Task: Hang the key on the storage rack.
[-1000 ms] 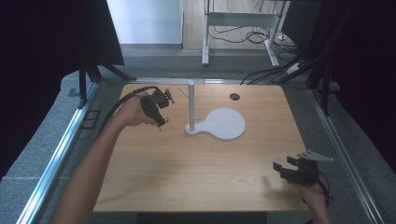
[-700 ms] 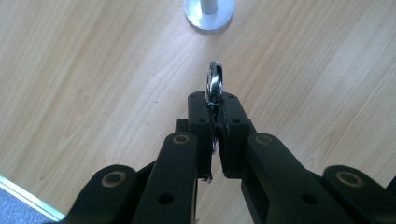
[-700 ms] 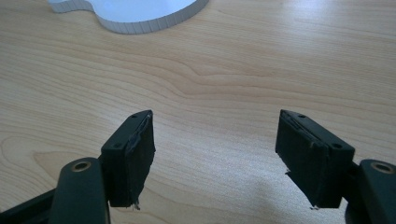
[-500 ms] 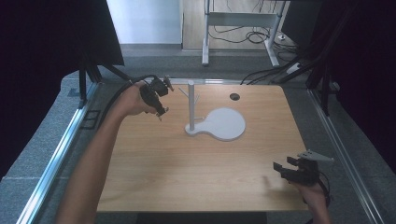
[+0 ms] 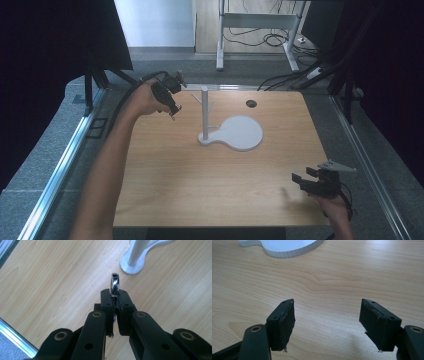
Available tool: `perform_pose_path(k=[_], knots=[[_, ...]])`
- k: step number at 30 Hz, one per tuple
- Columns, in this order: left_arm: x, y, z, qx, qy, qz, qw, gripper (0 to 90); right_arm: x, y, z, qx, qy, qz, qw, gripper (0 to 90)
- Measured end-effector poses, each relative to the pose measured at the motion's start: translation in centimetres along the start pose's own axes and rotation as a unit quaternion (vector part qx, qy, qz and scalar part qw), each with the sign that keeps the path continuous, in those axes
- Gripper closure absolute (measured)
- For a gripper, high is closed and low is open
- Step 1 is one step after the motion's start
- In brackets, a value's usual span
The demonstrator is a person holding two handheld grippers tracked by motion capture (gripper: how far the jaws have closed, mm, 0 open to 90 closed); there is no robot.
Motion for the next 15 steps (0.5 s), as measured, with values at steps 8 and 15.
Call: perform_pose_path(k=[8,15], knots=[[-0.4,0.6,0.3,0.015,0.005,0.006,0.9999,85.7,-0.2,0.1,-0.1,-0.001,0.001,-0.003,1.0,29.1],[0.2,1.8,0.0,0.016,0.013,-0.002,0.9998,85.8,-0.4,0.1,0.0,0.002,0.005,0.0,1.0,29.1]])
Point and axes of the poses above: each handheld gripper's, and its own axes: x roughly backward along the jaws, y roughly out of its top, z roughly to its left, the point moved 10 cm from there along -x, roughly forward along the jaws, and after that the axes turned 12 degrees about x, right-handed, at the moved point
